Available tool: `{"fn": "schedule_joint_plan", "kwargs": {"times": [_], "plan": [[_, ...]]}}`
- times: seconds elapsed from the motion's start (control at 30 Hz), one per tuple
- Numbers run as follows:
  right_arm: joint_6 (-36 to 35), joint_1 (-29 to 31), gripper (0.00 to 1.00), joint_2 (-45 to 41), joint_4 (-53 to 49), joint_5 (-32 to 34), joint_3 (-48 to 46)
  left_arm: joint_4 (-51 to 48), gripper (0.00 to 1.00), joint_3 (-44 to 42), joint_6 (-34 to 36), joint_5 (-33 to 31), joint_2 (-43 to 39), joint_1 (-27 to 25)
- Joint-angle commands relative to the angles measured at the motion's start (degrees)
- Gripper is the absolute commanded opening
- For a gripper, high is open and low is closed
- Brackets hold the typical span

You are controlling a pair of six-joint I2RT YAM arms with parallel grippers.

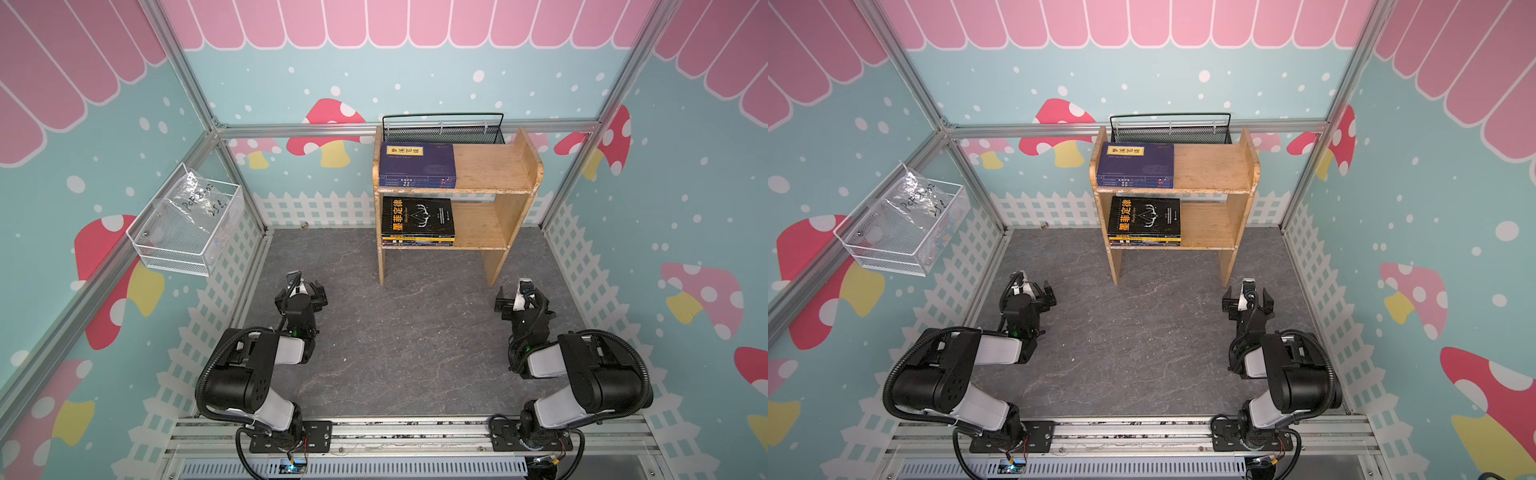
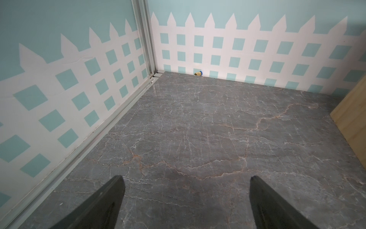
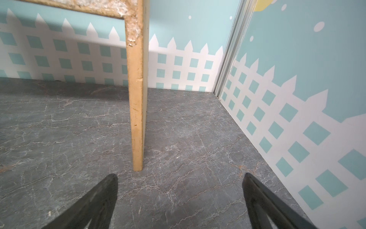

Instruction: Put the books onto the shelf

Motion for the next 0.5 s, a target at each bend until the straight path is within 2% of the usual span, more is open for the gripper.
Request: {"fn": "schedule_joint_plan", "kwargs": {"times": [0.0,0.47], "plan": [[-0.2,-0.2,0.99,0.2,2.3,-0.6,-0.2,-0.1,0.99,0.7,0.2,0.3,-0.8,0.5],[-0.4,-0.2,0.99,0.2,2.9,-0.5,-0.5,-0.1,0.99,0.8,0.4,0.9,-0.7,0.4]]}}
